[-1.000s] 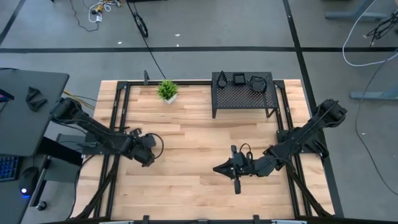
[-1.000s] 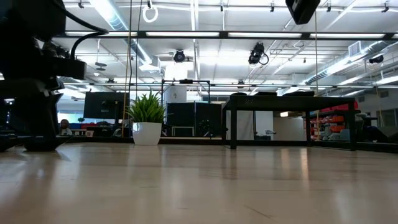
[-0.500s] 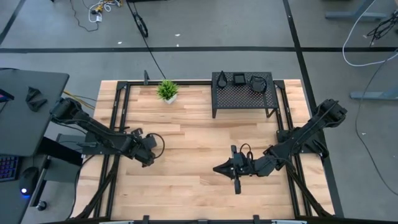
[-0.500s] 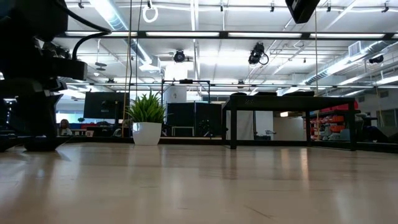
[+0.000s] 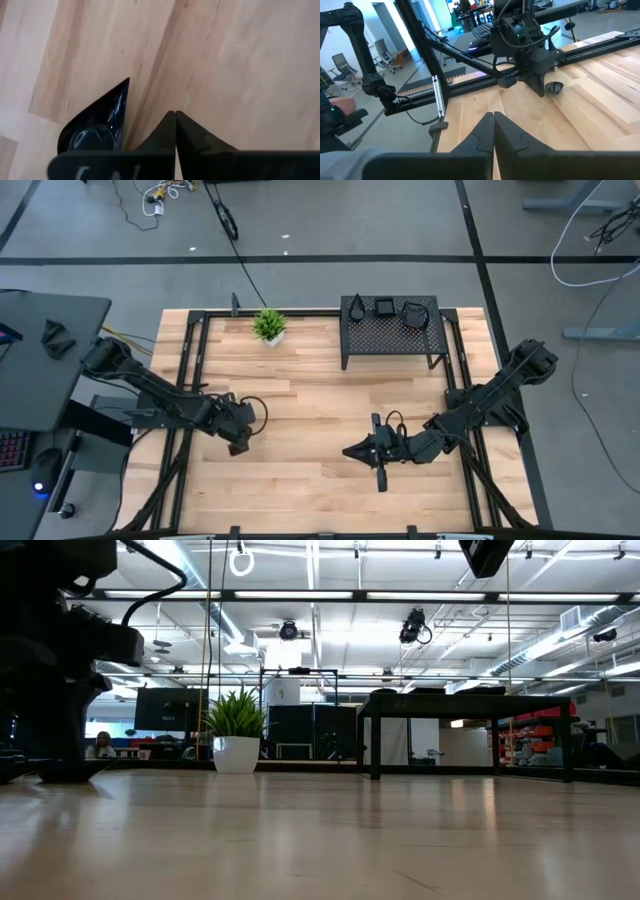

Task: Pick & Place Mini shaped plates
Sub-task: Stack the black drop-shaped plate on top of the black drop-shaped plate on the shelf

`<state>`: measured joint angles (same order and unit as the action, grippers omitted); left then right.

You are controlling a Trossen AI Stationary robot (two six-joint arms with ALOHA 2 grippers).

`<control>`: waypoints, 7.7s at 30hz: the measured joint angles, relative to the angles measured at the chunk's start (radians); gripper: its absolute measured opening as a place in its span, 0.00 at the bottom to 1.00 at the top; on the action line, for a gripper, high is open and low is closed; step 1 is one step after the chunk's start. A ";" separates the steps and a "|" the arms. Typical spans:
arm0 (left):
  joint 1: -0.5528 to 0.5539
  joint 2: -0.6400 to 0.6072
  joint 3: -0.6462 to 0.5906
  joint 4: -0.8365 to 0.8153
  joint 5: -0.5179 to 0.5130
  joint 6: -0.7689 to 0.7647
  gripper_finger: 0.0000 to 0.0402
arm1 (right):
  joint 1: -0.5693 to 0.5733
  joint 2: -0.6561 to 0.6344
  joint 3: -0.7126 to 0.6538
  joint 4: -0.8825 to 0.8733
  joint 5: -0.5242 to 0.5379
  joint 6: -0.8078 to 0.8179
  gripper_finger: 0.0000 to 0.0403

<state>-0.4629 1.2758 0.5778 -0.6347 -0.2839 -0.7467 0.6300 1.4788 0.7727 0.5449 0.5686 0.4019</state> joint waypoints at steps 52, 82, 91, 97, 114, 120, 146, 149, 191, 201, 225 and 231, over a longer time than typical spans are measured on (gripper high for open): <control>0.101 0.002 0.005 -0.121 0.008 0.288 0.10 | -0.001 0.000 0.001 -0.015 0.000 -0.018 0.03; 0.103 0.066 0.251 0.116 0.051 0.324 0.01 | 0.000 0.000 0.001 -0.048 -0.001 -0.018 0.03; 0.046 0.066 0.289 0.711 0.355 0.518 0.01 | -0.008 0.049 -0.003 -0.135 -0.035 0.035 0.06; 0.015 0.066 0.288 0.918 0.389 0.575 0.01 | -0.050 0.214 -0.004 0.208 -0.164 -0.032 0.24; 0.001 0.066 0.288 1.112 0.395 0.605 0.01 | -0.129 0.495 0.231 0.681 -0.301 -0.513 0.52; 0.001 0.066 0.288 1.109 0.393 0.602 0.03 | -0.131 0.494 0.231 0.681 -0.300 -0.471 0.44; 0.003 0.066 0.288 1.106 0.377 0.603 0.14 | -0.116 0.485 0.233 0.572 -0.275 -0.428 0.09; 0.011 0.066 0.286 1.097 0.380 0.602 0.22 | -0.101 0.457 0.233 0.453 -0.222 -0.369 0.09; 0.015 -0.013 0.283 0.472 0.067 0.469 0.29 | -0.083 0.111 0.363 -1.182 -0.229 0.196 0.02; 0.013 -0.013 0.281 0.472 0.067 0.469 0.29 | -0.083 0.111 0.363 -1.067 -0.229 0.083 0.02; 0.014 -0.012 0.281 0.473 0.033 0.470 0.29 | -0.224 0.345 0.362 -1.268 -0.300 0.127 0.10; 0.014 -0.012 0.281 0.473 0.033 0.470 0.29 | -0.224 0.378 0.362 -1.265 -0.301 0.104 0.19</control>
<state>-0.4492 1.2640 0.8589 -0.1621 -0.2512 -0.2772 0.4065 1.8568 1.1347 -0.7199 0.2680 0.5058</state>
